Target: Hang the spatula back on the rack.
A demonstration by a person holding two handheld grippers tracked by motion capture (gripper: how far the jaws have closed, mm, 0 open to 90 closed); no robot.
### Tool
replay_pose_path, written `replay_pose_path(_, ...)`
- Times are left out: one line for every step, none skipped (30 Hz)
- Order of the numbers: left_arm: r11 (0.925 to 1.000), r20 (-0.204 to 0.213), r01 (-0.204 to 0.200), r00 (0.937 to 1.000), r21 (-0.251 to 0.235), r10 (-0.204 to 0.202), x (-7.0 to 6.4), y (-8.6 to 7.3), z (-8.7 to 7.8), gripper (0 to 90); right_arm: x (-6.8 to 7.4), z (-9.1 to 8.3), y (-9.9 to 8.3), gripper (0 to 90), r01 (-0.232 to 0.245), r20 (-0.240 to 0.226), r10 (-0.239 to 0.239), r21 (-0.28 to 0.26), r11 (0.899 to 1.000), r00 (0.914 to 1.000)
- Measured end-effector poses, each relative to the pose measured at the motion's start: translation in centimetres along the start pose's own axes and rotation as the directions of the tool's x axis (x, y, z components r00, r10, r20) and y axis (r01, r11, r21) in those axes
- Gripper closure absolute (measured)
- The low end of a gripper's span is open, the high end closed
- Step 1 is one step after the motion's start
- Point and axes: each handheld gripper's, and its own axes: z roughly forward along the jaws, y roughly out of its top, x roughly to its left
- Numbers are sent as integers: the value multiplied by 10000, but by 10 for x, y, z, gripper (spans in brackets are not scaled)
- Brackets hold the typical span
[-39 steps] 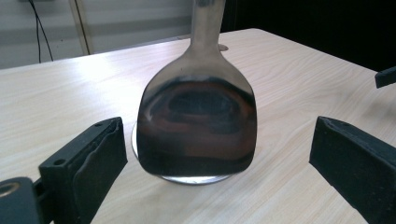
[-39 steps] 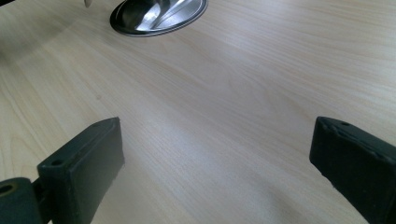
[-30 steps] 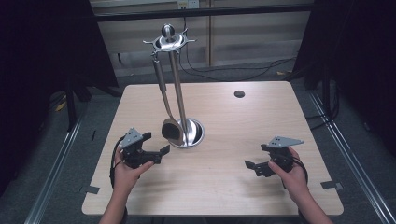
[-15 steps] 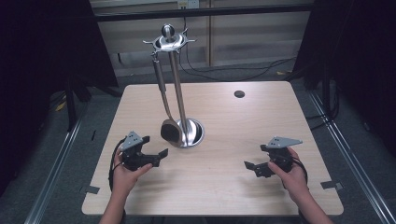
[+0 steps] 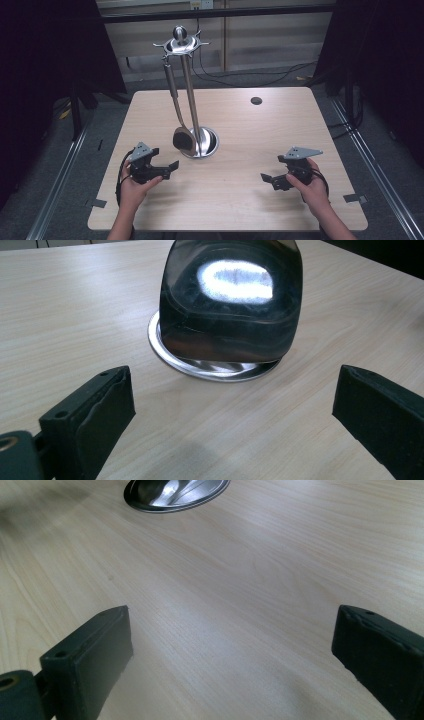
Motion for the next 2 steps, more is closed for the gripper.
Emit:
replay_pose_path(10000,30,65,10000,-34,-65,0,0,0,31,0,0,0,27,12,31,-12,-1,10000,10000)
replay_pose_path(9999,101,134,9999,-89,-133,0,0,1,31,1,0,0,27,30,29,-30,9,10000,10000)
